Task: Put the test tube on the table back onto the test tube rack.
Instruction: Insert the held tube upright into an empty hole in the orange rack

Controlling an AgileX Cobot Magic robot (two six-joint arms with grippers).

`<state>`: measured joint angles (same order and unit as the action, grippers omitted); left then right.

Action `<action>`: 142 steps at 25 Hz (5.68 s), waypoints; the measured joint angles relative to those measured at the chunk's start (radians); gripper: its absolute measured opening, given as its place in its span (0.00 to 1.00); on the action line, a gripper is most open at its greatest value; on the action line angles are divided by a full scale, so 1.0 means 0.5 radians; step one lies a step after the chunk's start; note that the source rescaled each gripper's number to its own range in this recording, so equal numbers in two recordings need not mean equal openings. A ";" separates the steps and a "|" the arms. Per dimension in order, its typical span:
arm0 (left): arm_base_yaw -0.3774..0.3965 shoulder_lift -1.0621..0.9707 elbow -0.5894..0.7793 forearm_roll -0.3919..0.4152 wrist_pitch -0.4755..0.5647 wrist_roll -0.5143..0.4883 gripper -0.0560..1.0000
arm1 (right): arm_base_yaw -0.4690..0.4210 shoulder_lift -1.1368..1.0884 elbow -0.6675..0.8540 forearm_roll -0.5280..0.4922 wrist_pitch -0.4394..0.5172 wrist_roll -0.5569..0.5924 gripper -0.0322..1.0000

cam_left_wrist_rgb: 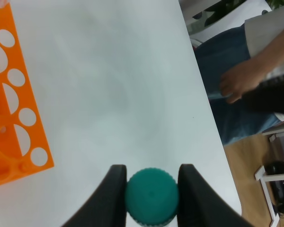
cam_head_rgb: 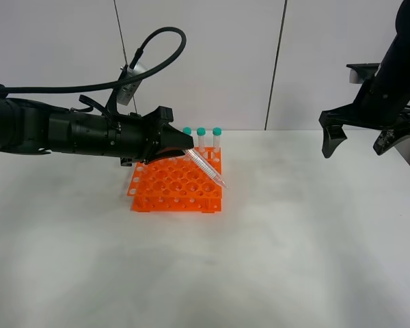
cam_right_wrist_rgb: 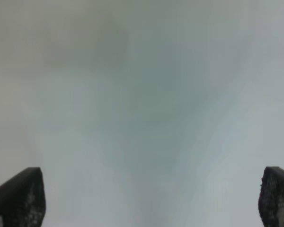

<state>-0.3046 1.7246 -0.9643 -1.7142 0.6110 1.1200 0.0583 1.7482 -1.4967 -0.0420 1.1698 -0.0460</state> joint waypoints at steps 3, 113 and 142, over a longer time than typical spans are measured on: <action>0.000 0.000 0.000 0.000 0.000 0.000 0.05 | 0.000 -0.092 0.018 -0.005 0.056 -0.006 0.98; -0.168 -0.388 0.023 3.174 -1.609 -1.934 0.05 | 0.000 -3.505 1.989 0.108 -0.309 0.129 0.98; -0.175 0.064 -0.093 3.301 -1.678 -1.767 0.05 | 0.000 -3.505 1.989 0.114 -0.307 0.129 0.98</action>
<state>-0.3923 1.7567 -1.0109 -0.0638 -0.2280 0.2365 0.0583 -0.0042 -0.5022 0.0151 1.0162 0.0186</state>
